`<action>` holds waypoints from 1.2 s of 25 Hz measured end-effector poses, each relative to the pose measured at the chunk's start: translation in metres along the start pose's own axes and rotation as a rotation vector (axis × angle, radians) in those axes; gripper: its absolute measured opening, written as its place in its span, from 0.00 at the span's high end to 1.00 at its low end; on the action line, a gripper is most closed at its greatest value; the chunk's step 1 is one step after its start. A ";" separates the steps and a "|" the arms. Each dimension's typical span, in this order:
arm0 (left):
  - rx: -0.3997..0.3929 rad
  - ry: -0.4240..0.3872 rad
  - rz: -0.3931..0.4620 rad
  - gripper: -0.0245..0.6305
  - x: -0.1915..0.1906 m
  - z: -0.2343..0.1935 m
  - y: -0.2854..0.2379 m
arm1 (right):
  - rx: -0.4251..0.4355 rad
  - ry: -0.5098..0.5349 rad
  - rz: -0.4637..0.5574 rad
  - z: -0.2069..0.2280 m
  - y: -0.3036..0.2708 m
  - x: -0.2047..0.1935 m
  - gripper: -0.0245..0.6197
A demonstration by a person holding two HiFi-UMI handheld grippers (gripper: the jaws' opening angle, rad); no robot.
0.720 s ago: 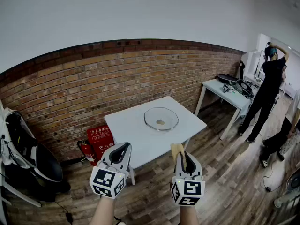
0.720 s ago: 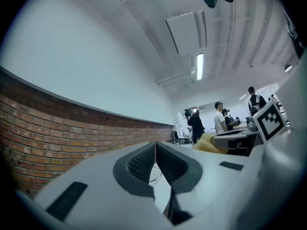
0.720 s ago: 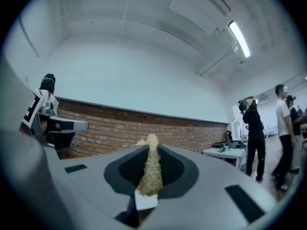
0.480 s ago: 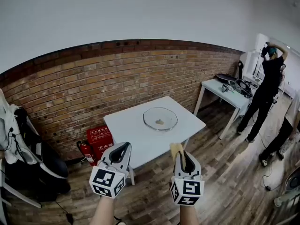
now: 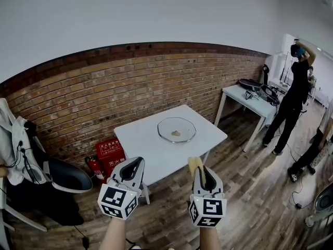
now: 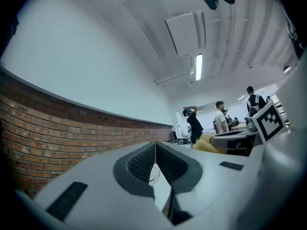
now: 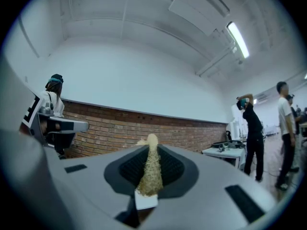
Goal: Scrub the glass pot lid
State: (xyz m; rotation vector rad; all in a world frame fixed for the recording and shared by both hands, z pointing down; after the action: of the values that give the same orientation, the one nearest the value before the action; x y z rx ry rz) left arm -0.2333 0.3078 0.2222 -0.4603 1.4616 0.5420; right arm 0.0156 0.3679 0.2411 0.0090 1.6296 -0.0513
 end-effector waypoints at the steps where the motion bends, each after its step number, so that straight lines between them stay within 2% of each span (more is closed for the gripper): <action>1: 0.000 0.001 -0.003 0.94 0.000 0.001 0.000 | -0.001 -0.007 0.000 0.001 0.000 0.000 0.87; 23: 0.034 0.005 -0.024 0.94 -0.010 0.048 -0.048 | 0.045 -0.025 0.001 0.075 -0.009 -0.018 0.87; 30: 0.038 -0.006 -0.028 0.94 -0.011 0.049 -0.059 | 0.059 -0.032 0.000 0.082 -0.021 -0.022 0.87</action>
State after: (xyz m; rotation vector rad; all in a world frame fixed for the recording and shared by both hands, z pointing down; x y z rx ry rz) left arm -0.1591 0.2887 0.2340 -0.4484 1.4553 0.4922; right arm 0.0978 0.3447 0.2591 0.0527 1.5953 -0.0993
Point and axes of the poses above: the fingertips, and each gripper's own axes: y backward along the fingers, z to its right, x out of its top, the point moved 9 cm from there along y, backward along the fingers, and after that the axes turned 4 degrees about -z, right-handed, at the moved point
